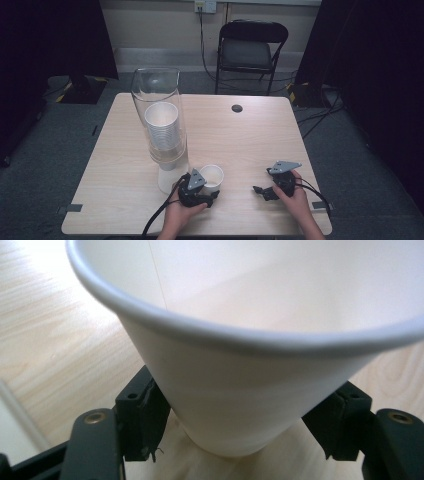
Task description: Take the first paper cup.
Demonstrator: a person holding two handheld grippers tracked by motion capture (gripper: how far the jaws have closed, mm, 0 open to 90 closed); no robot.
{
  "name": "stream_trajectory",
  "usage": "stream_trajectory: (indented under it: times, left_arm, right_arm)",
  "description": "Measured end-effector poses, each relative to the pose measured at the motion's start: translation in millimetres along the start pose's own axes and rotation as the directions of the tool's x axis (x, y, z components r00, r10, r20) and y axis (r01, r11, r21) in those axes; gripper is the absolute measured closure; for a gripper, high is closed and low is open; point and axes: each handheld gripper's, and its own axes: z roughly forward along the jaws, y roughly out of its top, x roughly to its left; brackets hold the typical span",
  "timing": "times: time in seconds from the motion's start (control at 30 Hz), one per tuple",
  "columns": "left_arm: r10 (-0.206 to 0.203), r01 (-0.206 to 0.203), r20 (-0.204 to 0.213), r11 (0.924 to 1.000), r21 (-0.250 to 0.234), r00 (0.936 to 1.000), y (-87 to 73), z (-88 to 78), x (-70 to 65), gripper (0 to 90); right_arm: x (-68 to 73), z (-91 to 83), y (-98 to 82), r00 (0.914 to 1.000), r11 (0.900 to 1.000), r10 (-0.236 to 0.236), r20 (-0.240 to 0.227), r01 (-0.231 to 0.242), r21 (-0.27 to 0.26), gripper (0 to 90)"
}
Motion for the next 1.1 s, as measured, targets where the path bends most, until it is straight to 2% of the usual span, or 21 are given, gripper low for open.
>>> stream_trajectory:
  times: [0.03,0.07,0.1,0.17,0.2,0.23,0.27,0.3,0.33,0.37,0.43,0.47,0.5,0.53,0.6,0.67,0.7,0.77,0.8,0.93,1.1]
  left_arm:
    - [0.002,-0.002,0.001,1.0,0.003,1.0,0.9,1.1,-1.0,31.8]
    - [0.022,-0.022,0.0,0.9997,0.011,0.9997,1.1,1.6,-1.3,31.6]
    - [0.02,-0.02,0.006,0.9997,0.015,0.9998,0.5,1.5,-2.1,30.7]
    - [0.016,-0.017,0.023,0.9982,0.058,0.9996,-1.2,1.0,-2.4,28.9]
    - [0.031,-0.032,0.01,0.9954,0.091,0.9995,-2.1,-0.4,-2.1,20.8]
    - [0.034,-0.033,-0.006,0.9938,0.106,0.9994,-3.8,-1.3,-3.2,20.8]
    - [0.025,-0.024,-0.004,0.9944,0.103,0.9997,-6.5,-2.4,-3.5,20.1]
    - [0.033,-0.032,-0.005,0.9934,0.11,0.9994,-7.7,-5.7,-2.1,20.1]
    - [0.014,-0.015,0.009,0.9954,0.095,0.9999,-9.7,-7.6,-1.3,20.1]
    - [0.021,-0.022,0.011,0.9937,0.11,0.9997,-11.0,-11.7,0.1,20.1]
    - [0.021,-0.02,0.0,0.9946,0.102,0.9998,-15.1,-16.6,0.8,20.1]
    - [0.023,-0.025,0.017,0.9936,0.111,0.9996,-16.6,-20.7,2.7,20.1]
    - [0.004,-0.006,0.018,0.9949,0.1,0.9998,-19.2,-23.8,2.8,20.1]
    - [0.012,-0.013,0.009,0.9922,0.124,0.9999,-20.4,-28.6,4.6,20.1]
    - [0.003,-0.004,0.007,0.9953,0.096,1.0,-25.3,-35.7,7.8,19.7]
    - [-0.03,0.03,0.003,0.9973,0.067,0.9995,-29.5,-43.0,10.0,19.7]
    - [-0.02,0.02,-0.004,0.9973,0.07,0.9998,-30.9,-47.9,12.8,19.6]
    - [-0.04,0.041,-0.009,0.9982,0.043,0.9991,-34.9,-56.1,17.3,19.5]
    - [-0.061,0.062,-0.013,0.9977,0.027,0.998,-37.7,-60.7,19.9,19.1]
    - [-0.103,0.103,-0.025,0.9946,-0.009,0.9943,-47.0,-73.8,28.6,18.6]
    - [-0.126,0.125,-0.045,0.992,-0.021,0.991,-55.0,-89.4,41.1,16.9]
  right_arm:
    - [0.0,0.0,0.0,1.0,1.0,0.0,0.0,0.0,0.0,7.1]
    - [0.0,0.0,0.0,1.0,1.0,0.0,0.001,0.0,0.0,7.1]
    - [0.1,0.0,0.0,1.0,1.0,0.0,0.001,0.0,0.0,7.0]
    - [0.0,0.0,0.0,1.0,1.0,0.0,0.001,0.0,0.0,7.0]
    - [-0.1,0.0,0.0,1.0,1.0,0.0,-0.002,0.0,0.0,7.1]
    - [-0.1,0.0,0.0,1.0,1.0,0.0,-0.002,0.0,0.0,7.1]
    - [0.0,0.0,0.0,1.0,1.0,0.0,0.001,0.0,0.0,7.1]
    - [0.0,0.0,0.0,1.0,1.0,0.0,0.001,0.0,0.0,7.1]
    - [0.0,0.0,0.0,1.0,1.0,0.0,0.001,0.0,0.0,7.1]
    - [0.0,0.0,0.0,1.0,1.0,0.0,0.0,0.0,0.0,7.0]
    - [0.0,0.0,0.0,1.0,1.0,0.0,-0.001,0.0,0.0,7.1]
    - [0.1,0.0,0.0,1.0,1.0,0.0,0.001,0.0,0.0,7.0]
    - [0.0,0.0,0.0,1.0,1.0,0.0,0.001,0.0,0.0,7.0]
    - [0.1,0.0,0.0,1.0,1.0,0.0,0.001,0.0,0.0,7.1]
    - [0.1,0.0,0.0,1.0,1.0,0.0,0.001,0.0,0.0,7.1]
    - [0.1,0.0,0.0,1.0,1.0,0.0,0.001,0.0,0.0,7.1]
    - [0.1,0.0,0.0,1.0,1.0,0.0,0.001,0.0,0.0,7.0]
    - [0.0,0.0,0.0,1.0,1.0,0.0,0.001,0.0,0.0,7.1]
    - [0.0,0.0,0.0,1.0,1.0,0.0,0.001,0.0,0.0,7.0]
    - [0.0,0.0,0.0,1.0,1.0,-0.001,0.001,0.001,0.0,7.1]
    - [0.0,0.0,0.0,1.0,1.0,0.0,0.0,0.0,0.0,7.1]
